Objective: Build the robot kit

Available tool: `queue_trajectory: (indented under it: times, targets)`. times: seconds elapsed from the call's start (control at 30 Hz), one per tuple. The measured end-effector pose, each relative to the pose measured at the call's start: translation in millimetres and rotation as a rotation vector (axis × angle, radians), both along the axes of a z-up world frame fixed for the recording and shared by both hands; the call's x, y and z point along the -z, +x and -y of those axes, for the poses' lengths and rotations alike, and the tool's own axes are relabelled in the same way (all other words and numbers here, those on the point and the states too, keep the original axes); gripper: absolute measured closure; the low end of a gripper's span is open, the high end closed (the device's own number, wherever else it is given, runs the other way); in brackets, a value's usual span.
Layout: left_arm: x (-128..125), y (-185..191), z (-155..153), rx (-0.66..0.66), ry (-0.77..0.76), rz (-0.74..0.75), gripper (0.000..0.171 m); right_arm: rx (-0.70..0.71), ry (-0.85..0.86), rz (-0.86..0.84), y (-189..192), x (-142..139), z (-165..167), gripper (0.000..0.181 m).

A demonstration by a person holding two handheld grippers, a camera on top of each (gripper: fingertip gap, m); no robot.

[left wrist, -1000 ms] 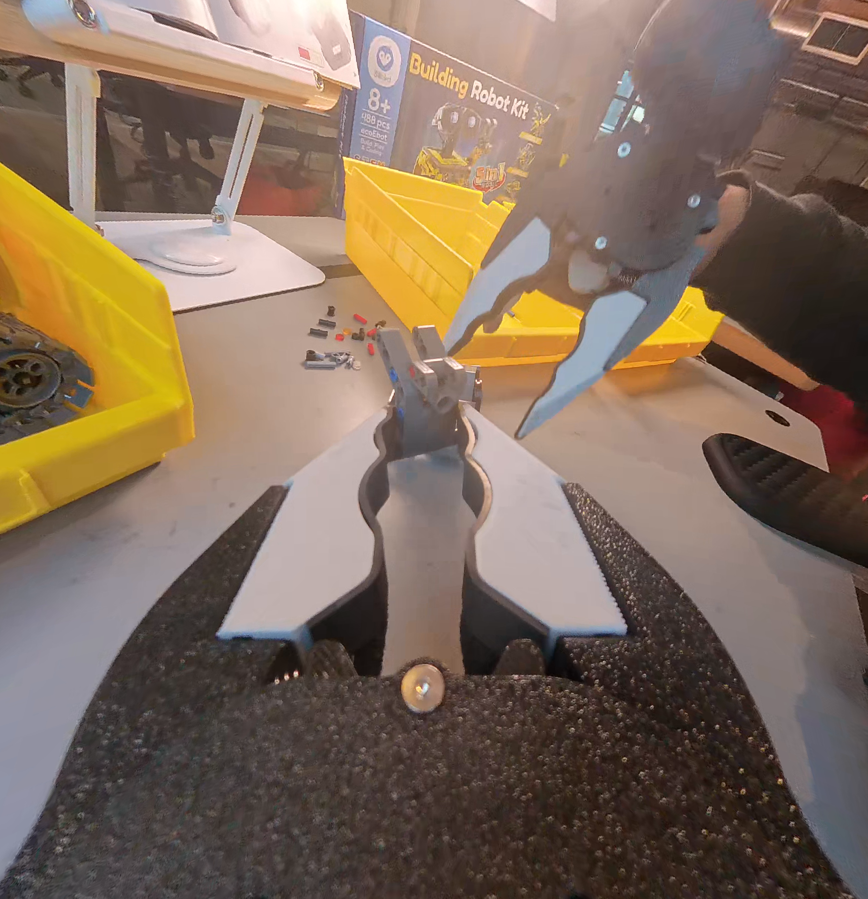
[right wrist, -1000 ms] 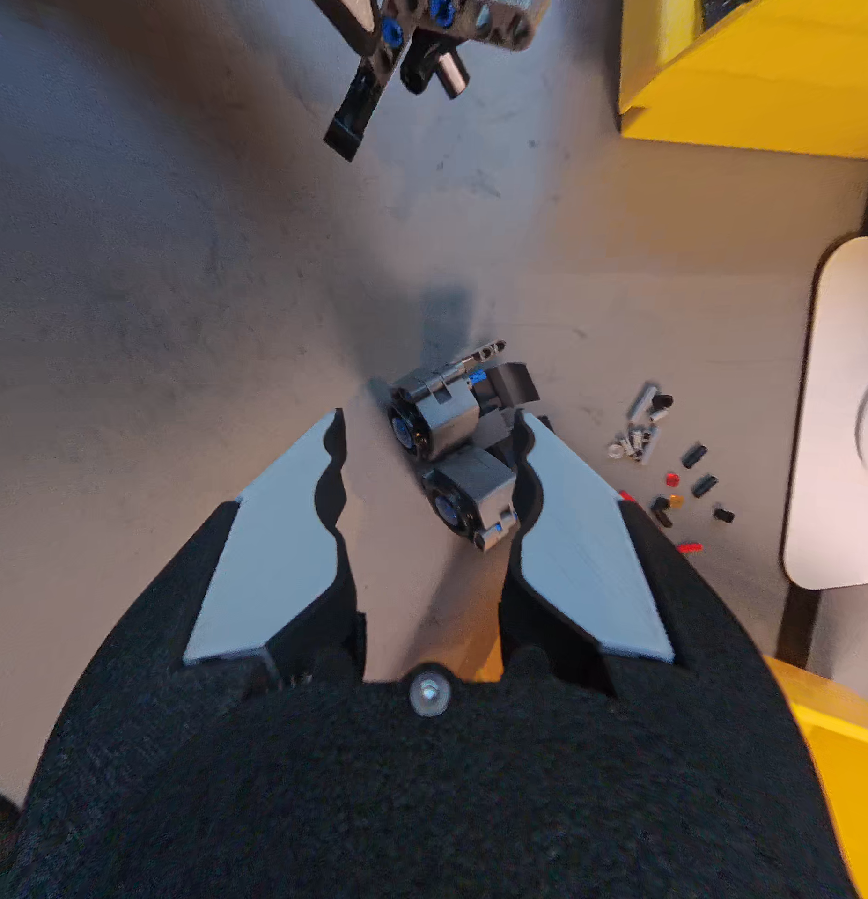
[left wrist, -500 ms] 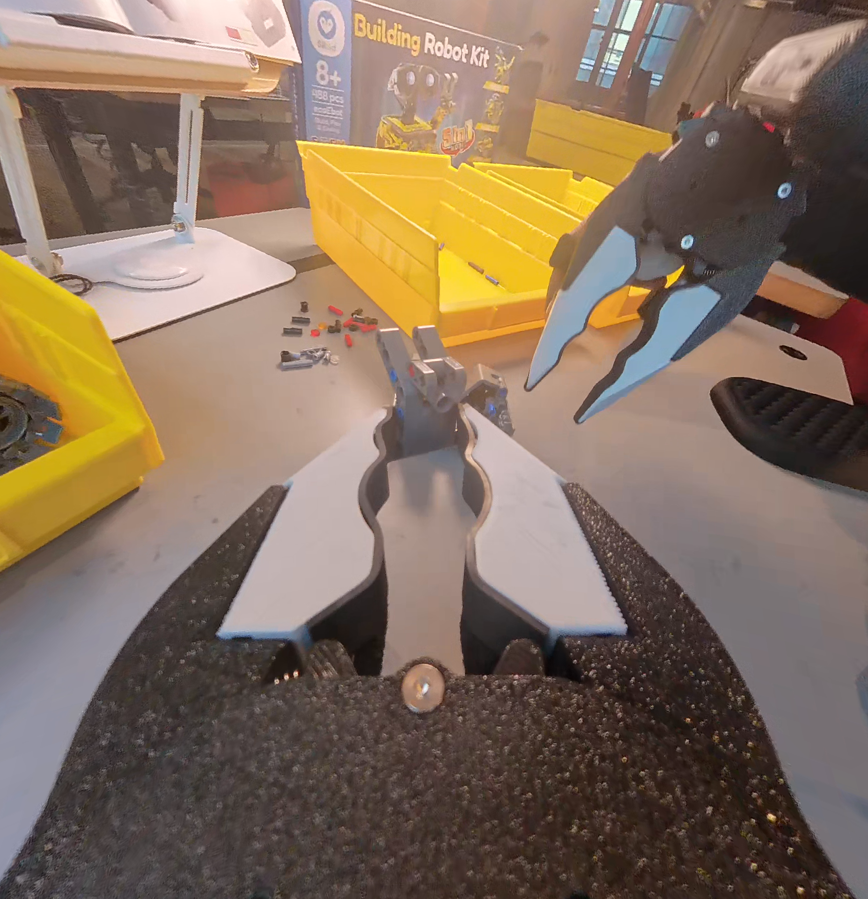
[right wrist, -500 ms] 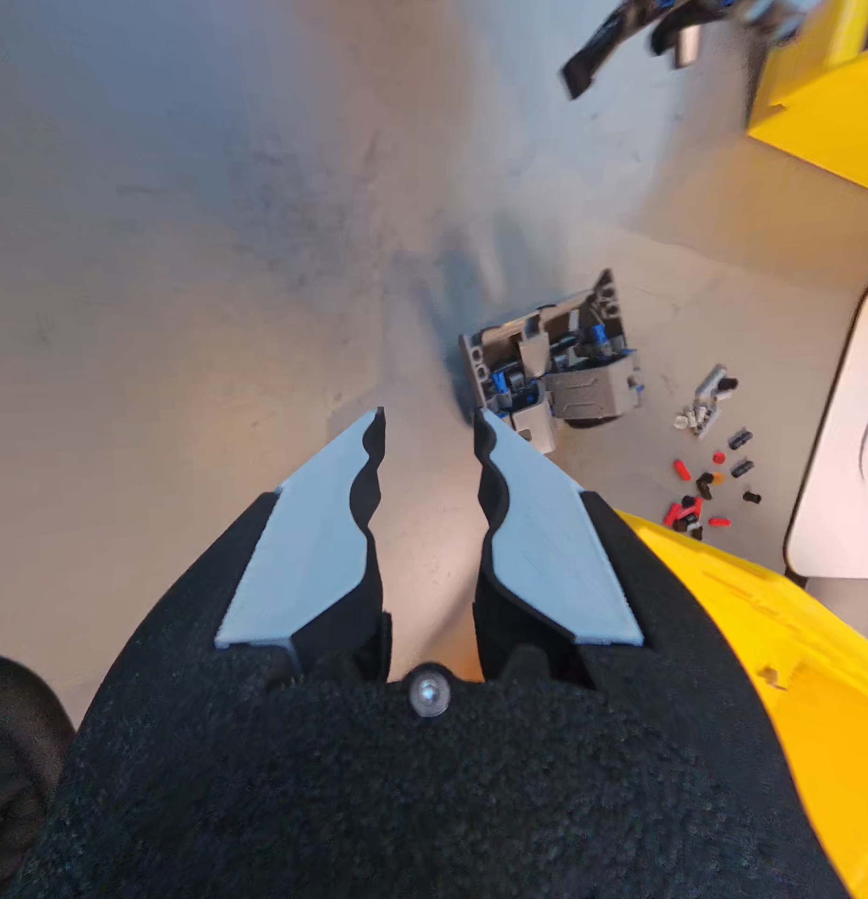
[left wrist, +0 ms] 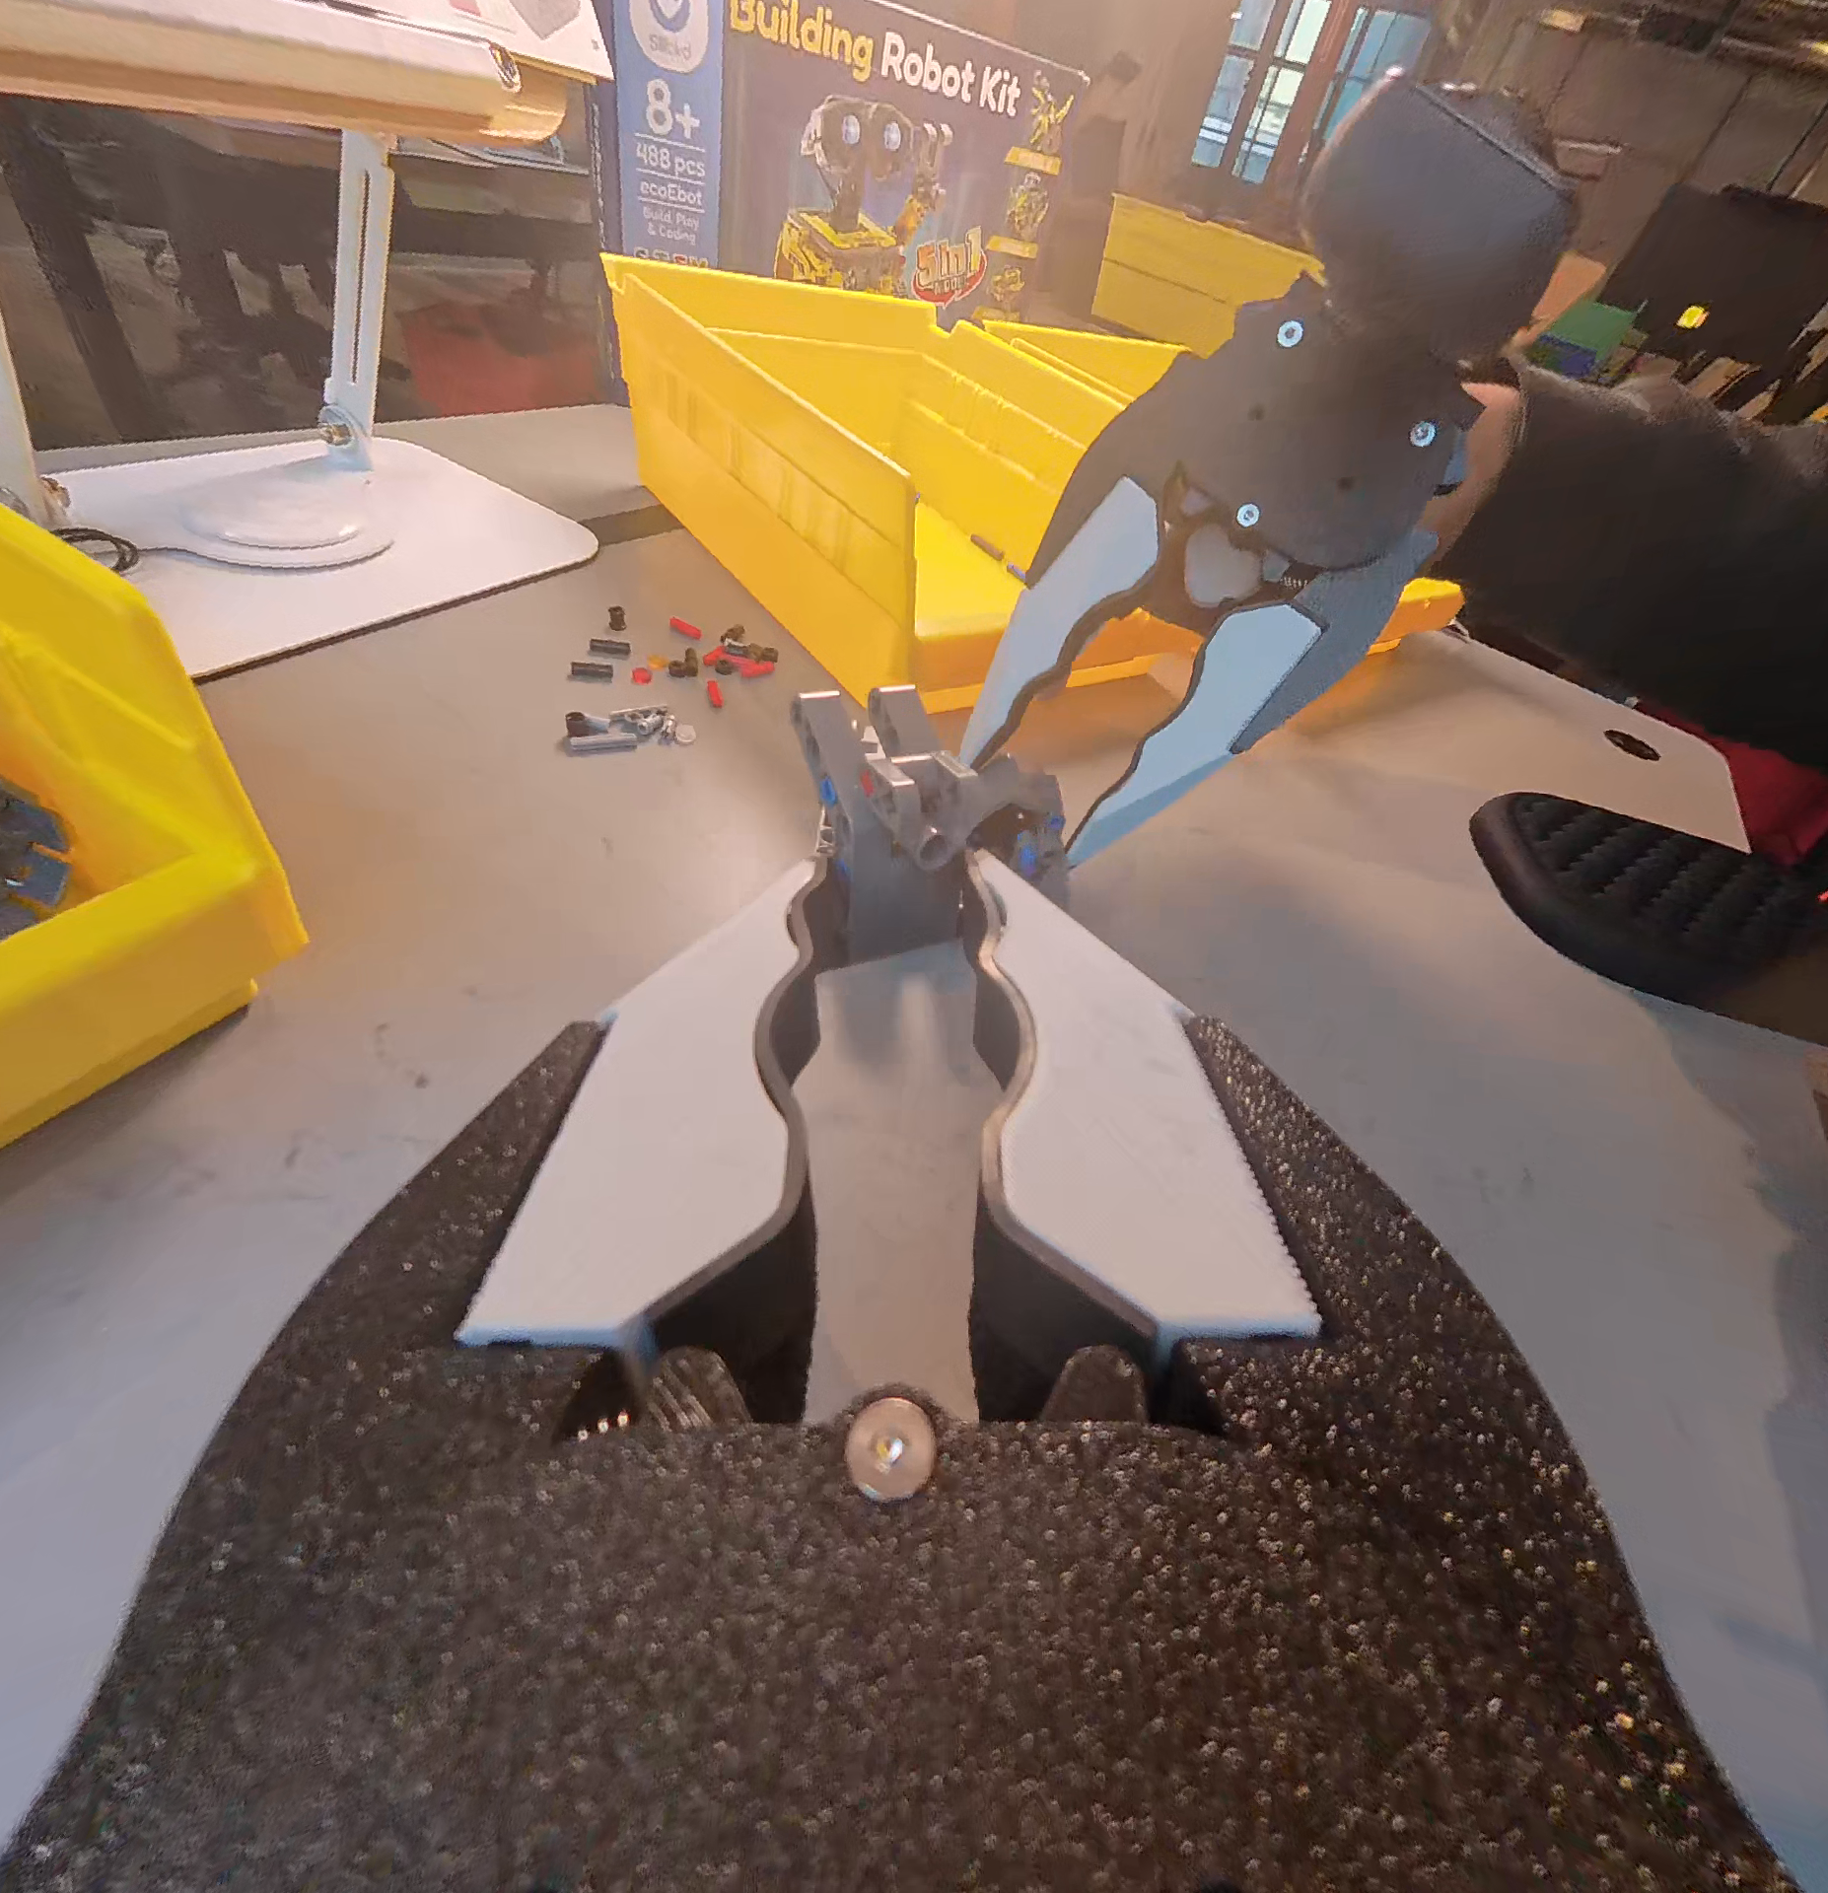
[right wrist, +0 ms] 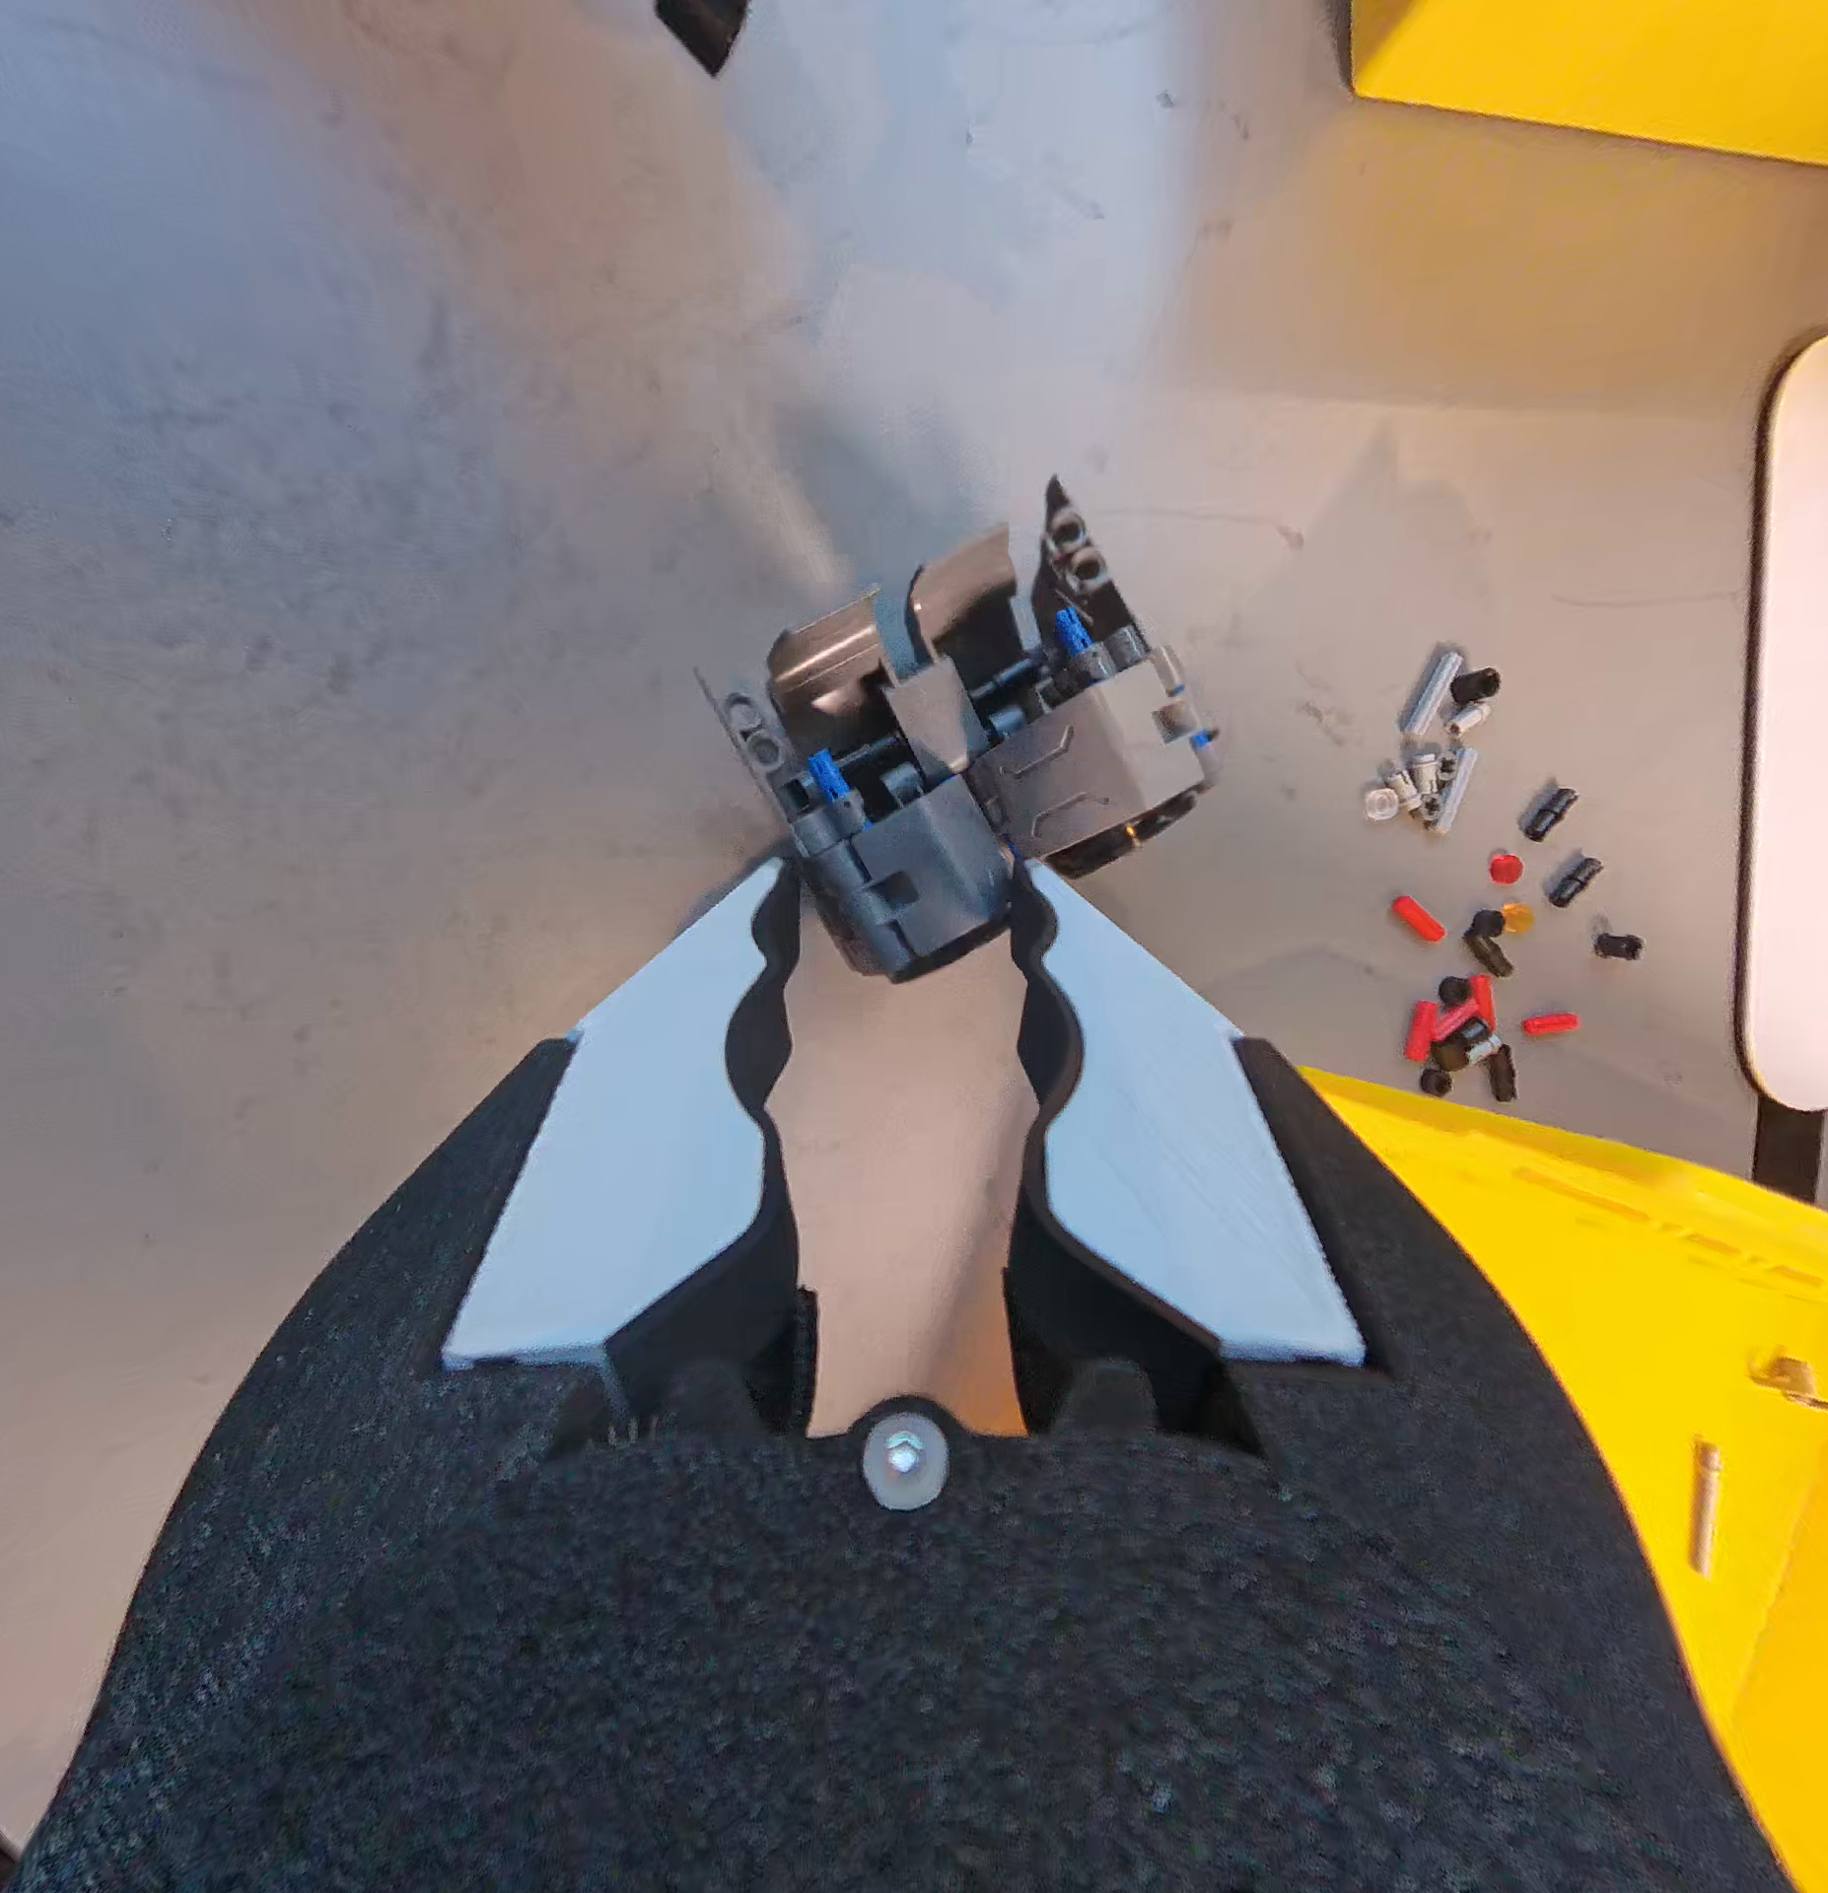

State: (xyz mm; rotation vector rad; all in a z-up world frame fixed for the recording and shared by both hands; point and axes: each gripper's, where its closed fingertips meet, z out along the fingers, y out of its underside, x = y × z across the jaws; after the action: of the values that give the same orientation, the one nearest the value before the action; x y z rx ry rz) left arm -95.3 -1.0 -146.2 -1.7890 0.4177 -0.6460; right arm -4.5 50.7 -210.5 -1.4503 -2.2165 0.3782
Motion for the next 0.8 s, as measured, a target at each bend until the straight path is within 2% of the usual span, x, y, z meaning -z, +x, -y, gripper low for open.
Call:
queue_trajectory:
  times: [0.3,0.43,0.57,0.7,0.8]
  targets:
    - [-2.7,15.9,7.8,0.093,-0.005,0.059,0.148,-0.031,-0.073,-0.085,13.4,-5.2,64.9,0.145]
    - [-8.1,27.1,15.5,0.162,0.029,0.061,0.148,-0.009,-0.103,-0.119,13.9,-5.6,81.7,0.144]
    - [-6.9,30.9,17.8,0.183,0.03,0.052,0.148,-0.016,-0.124,-0.17,15.2,-16.0,85.8,0.135]
    - [-4.8,31.9,17.8,0.191,0.018,0.058,0.148,0.016,-0.145,-0.259,12.8,-34.7,72.4,0.132]
    - [-2.7,31.4,17.0,0.189,0.011,0.056,0.148,0.037,-0.163,-0.267,10.4,-33.3,63.2,0.118]
